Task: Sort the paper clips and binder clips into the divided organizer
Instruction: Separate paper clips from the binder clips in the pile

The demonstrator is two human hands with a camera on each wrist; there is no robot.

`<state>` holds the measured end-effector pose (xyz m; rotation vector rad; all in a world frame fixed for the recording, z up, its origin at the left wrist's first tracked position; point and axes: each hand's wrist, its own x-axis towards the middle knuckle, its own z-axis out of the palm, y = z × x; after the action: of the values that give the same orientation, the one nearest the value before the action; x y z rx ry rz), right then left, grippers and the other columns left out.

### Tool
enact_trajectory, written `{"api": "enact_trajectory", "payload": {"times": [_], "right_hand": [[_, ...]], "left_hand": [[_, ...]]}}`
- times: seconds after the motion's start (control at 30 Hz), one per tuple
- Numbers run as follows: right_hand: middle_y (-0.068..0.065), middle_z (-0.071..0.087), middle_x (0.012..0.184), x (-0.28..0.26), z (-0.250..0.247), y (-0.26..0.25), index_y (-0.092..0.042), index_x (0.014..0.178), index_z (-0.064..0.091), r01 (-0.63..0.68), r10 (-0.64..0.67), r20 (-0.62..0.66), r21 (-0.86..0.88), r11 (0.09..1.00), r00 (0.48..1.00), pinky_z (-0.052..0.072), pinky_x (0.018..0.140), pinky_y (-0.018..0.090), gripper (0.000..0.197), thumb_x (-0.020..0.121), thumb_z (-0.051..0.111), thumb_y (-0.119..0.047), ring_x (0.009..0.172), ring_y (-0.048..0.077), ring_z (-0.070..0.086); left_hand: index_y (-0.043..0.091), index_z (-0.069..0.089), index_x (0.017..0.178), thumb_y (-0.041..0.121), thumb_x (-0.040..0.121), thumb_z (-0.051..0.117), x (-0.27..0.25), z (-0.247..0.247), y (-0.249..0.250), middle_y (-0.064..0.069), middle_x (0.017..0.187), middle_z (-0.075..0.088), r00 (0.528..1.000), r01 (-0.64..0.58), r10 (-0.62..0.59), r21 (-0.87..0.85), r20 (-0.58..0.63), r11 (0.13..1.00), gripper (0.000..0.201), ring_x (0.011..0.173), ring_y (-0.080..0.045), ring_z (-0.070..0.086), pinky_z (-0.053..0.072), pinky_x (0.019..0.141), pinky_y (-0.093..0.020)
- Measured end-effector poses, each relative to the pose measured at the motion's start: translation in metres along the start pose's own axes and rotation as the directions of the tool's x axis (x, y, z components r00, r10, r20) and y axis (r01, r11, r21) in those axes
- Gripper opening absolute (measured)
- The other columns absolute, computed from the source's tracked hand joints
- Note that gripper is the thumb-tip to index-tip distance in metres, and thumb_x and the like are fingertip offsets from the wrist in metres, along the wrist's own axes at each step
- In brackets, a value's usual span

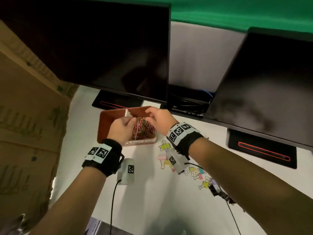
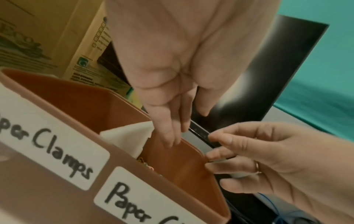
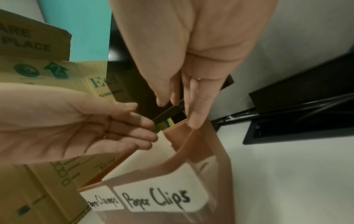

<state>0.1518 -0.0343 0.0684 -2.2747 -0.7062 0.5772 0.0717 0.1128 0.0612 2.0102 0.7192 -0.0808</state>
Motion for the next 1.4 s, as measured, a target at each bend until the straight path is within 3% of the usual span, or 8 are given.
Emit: {"api": "enact_trajectory", "payload": {"times": [0.07, 0.2, 0.37, 0.5, 0.67, 0.83, 1.03, 1.4], "right_hand": [[0.005, 0.065, 0.113, -0.011, -0.004, 0.011, -0.017, 0.121, 0.055, 0.033, -0.032, -0.037, 0.042, 0.999, 0.999, 0.049, 0.089, 0.029, 0.028, 0.094, 0.051, -0.024, 0.099, 0.018, 0.062], [0.0, 0.064, 0.11, -0.054, -0.017, 0.049, -0.017, 0.112, 0.06, 0.072, -0.071, -0.056, 0.016, 0.997, 0.996, 0.049, 0.085, 0.026, 0.021, 0.094, 0.051, -0.025, 0.091, 0.011, 0.06], [0.003, 0.063, 0.108, -0.132, -0.036, 0.121, -0.017, 0.113, 0.062, -0.116, 0.11, -0.062, -0.097, 0.988, 0.992, 0.05, 0.087, 0.03, 0.022, 0.093, 0.053, -0.022, 0.087, 0.011, 0.058], [0.001, 0.059, 0.125, -0.191, -0.052, 0.173, -0.022, 0.12, 0.058, -0.314, 0.313, -0.041, -0.198, 0.928, 0.949, 0.045, 0.098, 0.03, 0.029, 0.092, 0.054, -0.025, 0.108, 0.015, 0.058], [-0.004, 0.045, 0.142, -0.226, -0.063, 0.2, -0.027, 0.131, 0.048, -0.381, 0.399, 0.028, -0.241, 0.893, 0.917, 0.032, 0.111, 0.032, 0.042, 0.091, 0.054, -0.019, 0.13, 0.017, 0.042], [-0.006, 0.026, 0.154, -0.221, -0.059, 0.216, -0.032, 0.137, 0.038, -0.349, 0.391, 0.14, -0.256, 0.902, 0.909, 0.029, 0.114, 0.034, 0.058, 0.086, 0.056, -0.012, 0.139, 0.019, 0.031], [-0.003, 0.007, 0.159, -0.202, -0.053, 0.222, -0.031, 0.145, 0.024, -0.237, 0.316, 0.217, -0.326, 0.915, 0.924, 0.026, 0.115, 0.037, 0.077, 0.082, 0.063, -0.012, 0.143, 0.024, 0.02], [0.007, 0.052, 0.125, -0.2, -0.04, 0.22, -0.011, 0.116, 0.061, -0.048, 0.117, 0.199, -0.321, 0.946, 0.973, 0.042, 0.096, 0.036, 0.028, 0.089, 0.053, -0.01, 0.115, 0.026, 0.047]], "left_hand": [[0.015, 0.066, 0.098, 0.029, 0.092, 0.053, -0.007, 0.003, 0.0, -0.008, 0.096, 0.071, 0.996, -0.009, 0.022, -0.154, 0.084, 0.988, 0.02, 0.093, -0.022, 0.067, 0.053, 0.088, -0.042], [0.02, 0.062, 0.091, 0.016, 0.094, 0.05, -0.031, 0.031, 0.015, -0.004, 0.092, 0.068, 0.962, -0.063, 0.112, -0.196, 0.25, 0.979, 0.012, 0.085, -0.018, 0.063, 0.054, 0.073, -0.026], [0.024, 0.064, 0.088, 0.014, 0.09, 0.057, -0.065, 0.093, 0.033, -0.004, 0.09, 0.071, 0.873, -0.161, 0.195, -0.113, 0.447, 0.981, 0.012, 0.085, -0.019, 0.065, 0.054, 0.078, -0.031], [0.021, 0.064, 0.091, 0.016, 0.087, 0.06, -0.088, 0.154, 0.038, -0.005, 0.091, 0.071, 0.807, -0.189, 0.178, -0.039, 0.563, 0.981, 0.008, 0.081, -0.021, 0.067, 0.057, 0.078, -0.037], [0.015, 0.059, 0.109, 0.012, 0.087, 0.06, -0.101, 0.209, 0.034, -0.002, 0.106, 0.062, 0.769, -0.304, 0.162, 0.131, 0.618, 0.944, 0.023, 0.081, -0.014, 0.063, 0.058, 0.067, -0.03], [0.022, 0.053, 0.122, 0.013, 0.083, 0.064, -0.099, 0.235, 0.025, 0.001, 0.121, 0.05, 0.74, -0.52, 0.22, 0.333, 0.635, 0.787, 0.042, 0.105, -0.016, 0.053, 0.048, 0.096, -0.031], [0.024, 0.051, 0.123, 0.016, 0.081, 0.065, -0.096, 0.247, 0.02, 0.001, 0.119, 0.053, 0.715, -0.646, 0.237, 0.49, 0.658, 0.585, 0.045, 0.112, -0.019, 0.047, 0.043, 0.095, -0.033], [0.023, 0.068, 0.096, 0.026, 0.083, 0.064, -0.09, 0.246, 0.015, 0.005, 0.11, 0.056, 0.733, -0.646, 0.26, 0.522, 0.629, 0.556, 0.014, 0.111, -0.016, 0.045, 0.041, 0.092, -0.03]]}}
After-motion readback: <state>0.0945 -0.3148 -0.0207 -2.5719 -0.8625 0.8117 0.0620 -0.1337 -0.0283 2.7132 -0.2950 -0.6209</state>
